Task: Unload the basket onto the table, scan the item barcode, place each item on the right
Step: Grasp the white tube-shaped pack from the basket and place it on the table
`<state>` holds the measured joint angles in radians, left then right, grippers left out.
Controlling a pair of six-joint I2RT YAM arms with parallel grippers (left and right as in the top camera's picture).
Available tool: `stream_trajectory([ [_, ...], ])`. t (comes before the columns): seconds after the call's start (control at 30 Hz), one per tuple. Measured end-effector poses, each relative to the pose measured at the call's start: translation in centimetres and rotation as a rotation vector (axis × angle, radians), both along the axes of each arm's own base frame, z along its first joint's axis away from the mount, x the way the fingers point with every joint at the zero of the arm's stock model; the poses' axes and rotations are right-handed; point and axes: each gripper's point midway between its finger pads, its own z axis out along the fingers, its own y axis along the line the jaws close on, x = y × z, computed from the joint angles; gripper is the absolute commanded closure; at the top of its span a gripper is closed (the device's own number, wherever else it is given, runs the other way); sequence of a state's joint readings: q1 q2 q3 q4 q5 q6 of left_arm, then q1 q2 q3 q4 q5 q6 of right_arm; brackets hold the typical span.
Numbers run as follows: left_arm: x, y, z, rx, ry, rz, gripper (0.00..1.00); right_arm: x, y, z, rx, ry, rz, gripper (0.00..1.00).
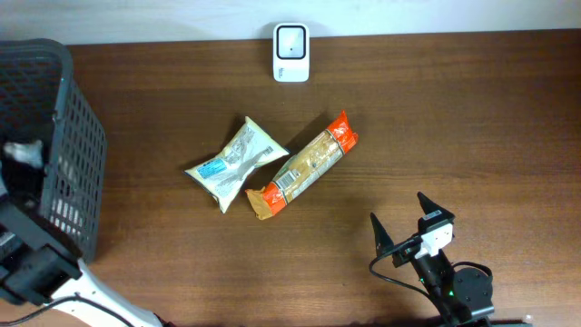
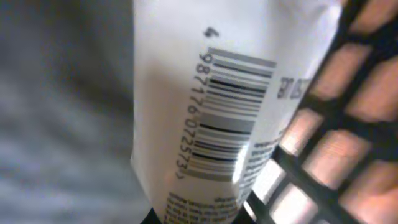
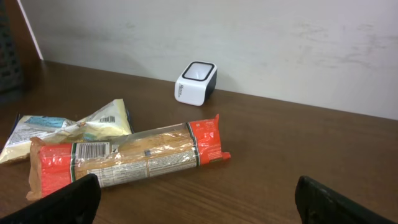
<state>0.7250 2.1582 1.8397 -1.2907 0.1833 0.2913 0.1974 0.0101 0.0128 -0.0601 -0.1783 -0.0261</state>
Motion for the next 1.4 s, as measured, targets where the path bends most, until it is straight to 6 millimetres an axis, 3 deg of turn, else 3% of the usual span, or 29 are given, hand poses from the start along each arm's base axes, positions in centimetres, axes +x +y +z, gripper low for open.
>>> stream_trajectory([
  [0.07, 2.3, 2.0, 5.0, 0.072, -0.084, 0.065, 1.00, 0.0, 0.0, 0.0, 0.001, 0.000, 0.000, 0.01],
  [0.1, 3.7, 3.1, 9.3, 0.129, -0.169, 0.102, 1.00, 0.0, 0.0, 0.0, 0.000, 0.000, 0.000, 0.01],
  [0.13, 4.2, 3.3, 11.7, 0.154, -0.218, 0.114, 1.00, 0.0, 0.0, 0.0, 0.001, 0.000, 0.000, 0.01],
  [0.23, 5.5, 2.6, 22.0, 0.227, -0.454, 0.137, 1.00, 0.0, 0.0, 0.0, 0.000, 0.000, 0.000, 0.01],
  [0.33, 5.5, -1.1, 30.5, 0.255, -0.692, 0.078, 1.00, 0.0, 0.0, 0.0, 0.001, 0.000, 0.000, 0.01],
  [0.43, 6.1, -7.0, 35.6, 0.239, -0.871, -0.054, 1.00, 0.0, 0.0, 0.0, 0.000, 0.000, 0.000, 0.01],
  [0.5, 7.2, -12.4, 36.8, 0.182, -0.921, -0.184, 1.00, 0.0, 0.0, 0.0, 0.001, 0.000, 0.000, 0.01],
  [0.57, 9.0, -17.4, 35.3, 0.116, -0.883, -0.314, 1.00, 0.0, 0.0, 0.0, 0.001, 0.000, 0.000, 0.01],
  [0.63, 10.3, -21.1, 32.9, 0.086, -0.810, -0.417, 1.00, 0.0, 0.0, 0.0, 0.000, 0.000, 0.000, 0.01],
  [0.67, 11.0, -23.7, 29.7, 0.080, -0.703, -0.506, 1.00, 0.0, 0.0, 0.0, 0.001, 0.000, 0.000, 0.01],
  [0.7, 11.6, -25.2, 27.2, 0.086, -0.626, -0.565, 1.00, 0.0, 0.0, 0.0, 0.000, 0.000, 0.000, 0.01],
  [0.73, 11.7, -25.7, 25.9, 0.090, -0.583, -0.589, 1.00, 0.0, 0.0, 0.0, 0.000, 0.000, 0.000, 0.01],
  [0.8, 12.2, -26.8, 20.9, 0.106, -0.440, -0.659, 1.00, 0.0, 0.0, 0.0, 0.000, 0.001, 0.000, 0.01],
  [0.9, 12.4, -27.5, 11.3, 0.097, -0.234, -0.726, 1.00, 0.0, 0.0, 0.0, 0.000, 0.001, 0.000, 0.01],
  [0.93, 12.1, -27.3, 8.0, 0.089, -0.180, -0.732, 1.00, 0.0, 0.0, 0.0, 0.000, 0.001, 0.000, 0.01],
  [0.97, 11.9, -27.2, 6.5, 0.086, -0.154, -0.733, 1.00, 0.0, 0.0, 0.0, 0.000, 0.001, 0.000, 0.01],
  [1.0, 11.8, -27.1, 3.7, 0.081, -0.132, -0.737, 1.00, 0.0, 0.0, 0.0, 0.000, 0.002, 0.000, 0.01],
  [1.1, 9.1, -27.8, -3.2, 0.043, -0.040, -0.757, 1.00, 0.0, 0.0, 0.0, 0.000, 0.000, 0.000, 0.01],
  [1.17, 7.8, -28.8, -5.2, 0.014, -0.017, -0.775, 1.00, 0.0, 0.0, 0.0, 0.001, 0.000, 0.000, 0.01],
  [1.23, 7.0, -29.8, -5.5, -0.022, -0.016, -0.780, 0.99, 0.0, 0.0, 0.0, 0.000, 0.000, 0.000, 0.01],
  [1.4, 5.4, -31.8, -5.6, -0.068, 0.036, -0.724, 0.71, 0.0, 0.0, 0.0, 0.000, 0.000, 0.000, 0.01],
])
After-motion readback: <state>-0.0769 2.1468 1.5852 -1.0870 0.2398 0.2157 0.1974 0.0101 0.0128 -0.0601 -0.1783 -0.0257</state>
